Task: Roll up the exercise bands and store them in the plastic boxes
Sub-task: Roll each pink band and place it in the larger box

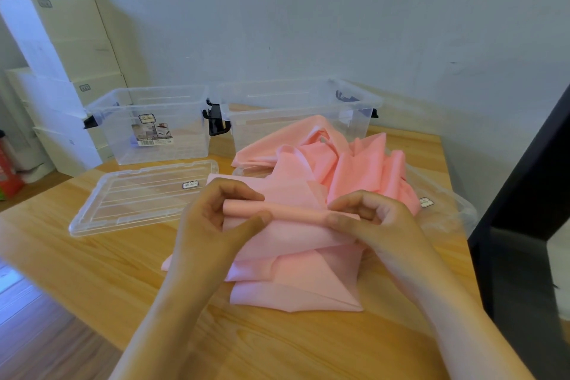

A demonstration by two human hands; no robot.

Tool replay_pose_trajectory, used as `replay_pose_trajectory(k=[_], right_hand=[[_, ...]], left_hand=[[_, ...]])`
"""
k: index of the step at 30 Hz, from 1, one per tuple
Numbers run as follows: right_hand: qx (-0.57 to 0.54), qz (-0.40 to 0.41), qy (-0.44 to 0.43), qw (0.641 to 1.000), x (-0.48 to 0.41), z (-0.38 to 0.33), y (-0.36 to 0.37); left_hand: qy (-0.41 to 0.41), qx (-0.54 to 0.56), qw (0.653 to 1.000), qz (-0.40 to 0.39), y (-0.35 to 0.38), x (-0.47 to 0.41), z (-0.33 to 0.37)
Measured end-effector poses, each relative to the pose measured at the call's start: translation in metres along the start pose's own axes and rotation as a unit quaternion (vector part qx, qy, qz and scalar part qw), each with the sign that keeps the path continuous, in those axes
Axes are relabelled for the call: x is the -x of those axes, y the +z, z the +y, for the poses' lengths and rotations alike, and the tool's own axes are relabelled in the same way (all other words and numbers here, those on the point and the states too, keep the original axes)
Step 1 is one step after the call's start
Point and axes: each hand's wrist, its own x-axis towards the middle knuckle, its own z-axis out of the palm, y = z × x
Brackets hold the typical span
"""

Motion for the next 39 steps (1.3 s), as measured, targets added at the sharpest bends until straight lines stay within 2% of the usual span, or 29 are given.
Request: replay_pose_trajectory(k=[5,9,13,24,28,34,39], right_hand=[[-0.022,0.019,-0.008,1.0,0.0,-0.001,-0.003],[-0.065,0.016,-0.003,0.998,0.0,-0.004,-0.004],[-0.06,-0.001,0.004,0.998,0.001,-0.006,-0.006],[-0.033,-0.037,0.033,0.998,0.002,-0.009,-0.012],[-0.05,-0.067,0.036,0.996,0.003,-0.011,-0.015],[-0.042,-0.067,0.038,0.996,0.004,-0.014,-0.013],[-0.037,-0.065,0.031,0.997,0.004,-0.015,-0.012]], left_hand=[[-0.017,0.029,0.999,0.005,-0.001,-0.001,-0.003],[-0.086,0.083,0.993,0.002,-0.005,-0.002,-0.007],[-0.143,0.113,0.982,-0.042,-0.009,-0.004,-0.012],[-0.131,0.055,0.978,-0.154,-0.024,-0.003,-0.005],[-0.132,0.068,0.976,-0.156,-0.031,-0.005,-0.007],[-0.111,0.099,0.976,-0.158,-0.032,-0.006,-0.009],[-0.132,0.11,0.972,-0.157,-0.031,-0.004,-0.008]])
